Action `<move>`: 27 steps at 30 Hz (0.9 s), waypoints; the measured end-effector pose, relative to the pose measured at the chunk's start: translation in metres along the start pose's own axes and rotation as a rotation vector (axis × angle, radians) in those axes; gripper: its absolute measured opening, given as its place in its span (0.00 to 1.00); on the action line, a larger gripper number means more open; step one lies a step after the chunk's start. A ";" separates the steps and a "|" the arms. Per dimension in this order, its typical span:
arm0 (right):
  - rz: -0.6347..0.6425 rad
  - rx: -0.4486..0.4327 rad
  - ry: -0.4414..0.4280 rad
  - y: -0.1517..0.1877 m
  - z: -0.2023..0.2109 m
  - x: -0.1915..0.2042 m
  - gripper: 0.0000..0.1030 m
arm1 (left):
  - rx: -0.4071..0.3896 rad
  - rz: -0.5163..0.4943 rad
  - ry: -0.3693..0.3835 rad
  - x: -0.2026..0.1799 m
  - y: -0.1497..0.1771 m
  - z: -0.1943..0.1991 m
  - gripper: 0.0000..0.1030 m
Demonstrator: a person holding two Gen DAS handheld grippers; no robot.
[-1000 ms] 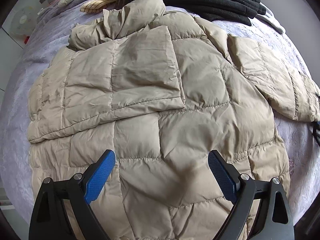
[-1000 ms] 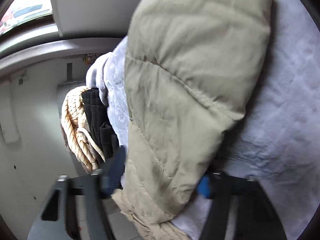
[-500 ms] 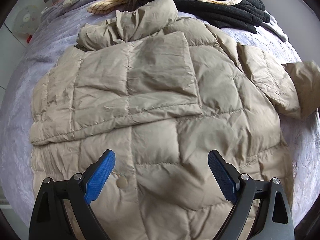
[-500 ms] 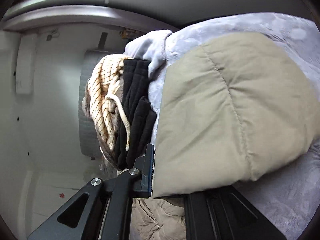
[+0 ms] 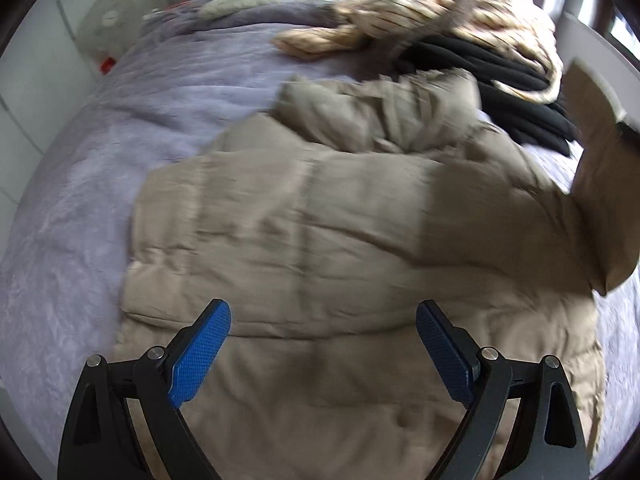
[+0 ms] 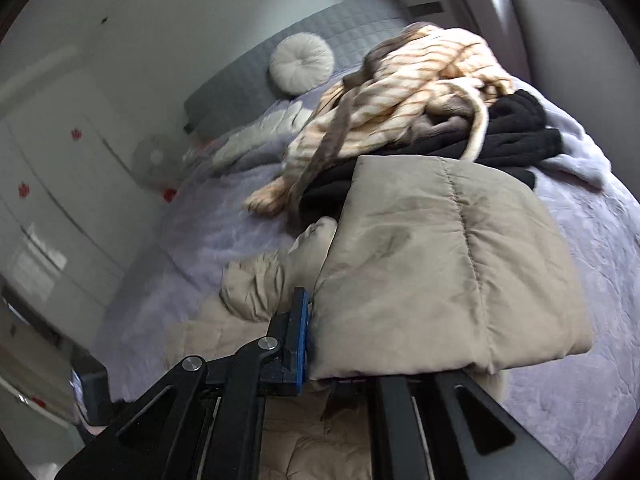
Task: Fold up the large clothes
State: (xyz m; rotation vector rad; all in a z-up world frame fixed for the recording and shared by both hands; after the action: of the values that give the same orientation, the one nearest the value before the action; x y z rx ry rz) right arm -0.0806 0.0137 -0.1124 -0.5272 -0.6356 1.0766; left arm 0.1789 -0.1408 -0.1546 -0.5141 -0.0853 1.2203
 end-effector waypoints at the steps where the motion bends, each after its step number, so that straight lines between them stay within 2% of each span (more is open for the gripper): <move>1: 0.040 0.024 0.011 0.009 -0.016 0.015 0.09 | -0.001 0.007 -0.006 0.010 -0.001 0.001 0.92; 3: 0.096 0.089 0.041 0.031 -0.047 0.032 0.09 | -0.003 0.018 -0.014 0.024 -0.002 0.000 0.92; 6: 0.117 0.192 0.072 0.066 -0.085 0.037 0.09 | -0.008 0.031 -0.015 0.040 -0.002 -0.003 0.92; 10: 0.058 0.307 0.069 0.091 -0.106 0.024 0.11 | 0.009 0.050 0.013 0.046 -0.002 -0.018 0.92; 11: 0.036 0.317 0.055 0.090 -0.102 0.019 0.18 | 0.011 0.055 0.024 0.047 -0.003 -0.020 0.92; 13: -0.013 0.316 0.020 0.086 -0.087 0.005 0.46 | 0.011 0.065 0.043 0.047 -0.005 -0.025 0.92; 14: -0.043 0.298 0.013 0.084 -0.078 -0.002 0.71 | 0.010 0.068 0.050 0.046 -0.005 -0.026 0.92; 15: -0.086 0.269 0.000 0.079 -0.070 -0.014 0.76 | 0.011 0.070 0.056 0.046 -0.004 -0.028 0.92; 18: -0.260 0.256 -0.031 0.073 -0.059 -0.056 0.76 | 0.014 0.088 0.089 0.049 -0.006 -0.031 0.92; 20: -0.386 0.265 -0.029 0.070 -0.066 -0.088 0.75 | 0.009 0.102 0.132 0.051 -0.008 -0.034 0.92; 22: -0.496 0.272 -0.048 0.066 -0.076 -0.111 0.61 | -0.006 0.119 0.195 0.054 -0.012 -0.035 0.92; 23: -0.529 0.275 -0.068 0.065 -0.079 -0.115 0.47 | -0.008 0.130 0.228 0.054 -0.013 -0.035 0.92; 24: -0.554 0.275 -0.085 0.064 -0.083 -0.117 0.29 | -0.004 0.146 0.264 0.057 -0.014 -0.037 0.92; 26: -0.550 0.273 -0.113 0.057 -0.088 -0.115 0.13 | -0.004 0.195 0.350 0.064 -0.017 -0.038 0.92; 27: -0.512 0.259 -0.117 0.053 -0.088 -0.107 0.12 | -0.010 0.211 0.385 0.067 -0.018 -0.037 0.92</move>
State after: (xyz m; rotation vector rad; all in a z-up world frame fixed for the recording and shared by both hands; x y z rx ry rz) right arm -0.0879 -0.0720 -0.2327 -0.0645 -0.6751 0.6904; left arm 0.2302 -0.0965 -0.1933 -0.7728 0.2961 1.3053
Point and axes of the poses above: each gripper's, at about its wrist camera, not at the fingertips, and z roughly against the way its jaws point, x to its left, y to its underside, the point moved 5 cm from there along -z, roughly the way its jaws point, and after that the axes turned 14 degrees about y, right-handed, at the moved point
